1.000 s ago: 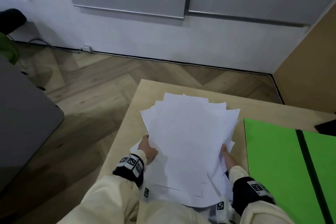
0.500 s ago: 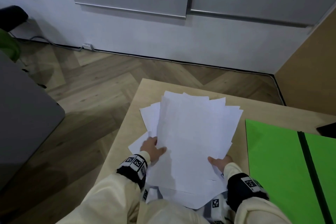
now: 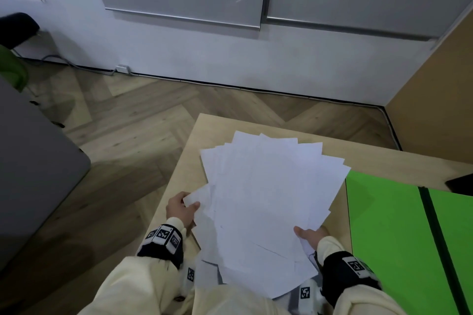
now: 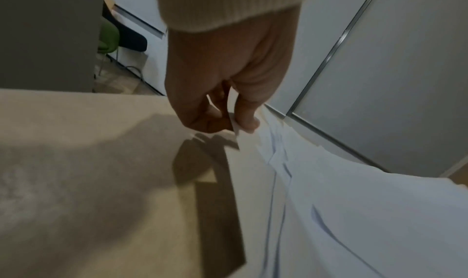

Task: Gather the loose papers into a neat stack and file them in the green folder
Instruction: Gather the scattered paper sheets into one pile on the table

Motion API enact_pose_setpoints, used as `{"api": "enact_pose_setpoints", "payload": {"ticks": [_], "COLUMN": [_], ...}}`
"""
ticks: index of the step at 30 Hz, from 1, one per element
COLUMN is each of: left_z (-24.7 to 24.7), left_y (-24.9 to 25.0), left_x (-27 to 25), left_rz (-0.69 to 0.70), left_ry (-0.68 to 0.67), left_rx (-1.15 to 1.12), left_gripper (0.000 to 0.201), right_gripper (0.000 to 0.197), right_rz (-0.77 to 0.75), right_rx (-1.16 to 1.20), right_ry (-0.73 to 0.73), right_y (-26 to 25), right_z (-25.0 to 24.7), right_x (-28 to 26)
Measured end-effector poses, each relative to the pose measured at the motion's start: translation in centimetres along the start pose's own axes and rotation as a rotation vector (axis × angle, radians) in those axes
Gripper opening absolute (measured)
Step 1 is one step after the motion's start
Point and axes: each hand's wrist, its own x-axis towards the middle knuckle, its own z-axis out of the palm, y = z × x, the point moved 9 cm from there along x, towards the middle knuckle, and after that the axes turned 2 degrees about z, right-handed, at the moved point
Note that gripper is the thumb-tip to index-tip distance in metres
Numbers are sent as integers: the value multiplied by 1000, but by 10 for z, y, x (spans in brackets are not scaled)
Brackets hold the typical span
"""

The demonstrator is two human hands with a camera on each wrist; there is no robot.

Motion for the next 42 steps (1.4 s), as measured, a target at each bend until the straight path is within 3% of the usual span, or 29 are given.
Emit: {"api": "enact_pose_setpoints", "payload": {"ticks": [5,10,11,14,16,21,24,26,30,34,36,39,42], "left_z": [-22,-54,-52,-14,8,21,31,40,60,63,60,57,59], "left_y": [6,21,22,17,4,8,20,21,30,16,8,9,5], "left_x": [12,20,22,7,-2,-5,-4,-2,-10,-10,-8,-17,-15], "left_rz": [-20,4,-10,-145,-161,-67,-24,-18,-37,-216,-291,-210,-149], "left_ry": [209,359,320,26,-85,-114,-206,-245,-294,-324,-358,-558,-601], "left_rx": [-238,-342,-349,-364,-159,80,169,190,59,-209,-332,-23,39], "left_gripper": [32,22,25,36,36,23,16,19,40,73,68,58,58], "right_gripper": [71,65,64,60,53,57,63,70,97,85,81,66,59], "right_rz": [21,77,70,76,52,9,-20,-29,-55,-104,-104,-114,-106], "right_rx": [-26,16,13,-57,-95,-162,-219,-235,-31,42,122,271,250], "right_ry": [-12,54,64,31,-2,40,24,-37,-94,-11,29,40,-7], "right_y": [5,15,16,22,19,10,8,5,-4,-11,-13,-22,-27], "right_z": [-1,-23,-25,-18,-11,-18,-15,-4,16,10,0,-15,-15], "right_x": [-5,-2,-2,1,-1,-15,-14,-16,-16,-13,-14,-15,-14]}}
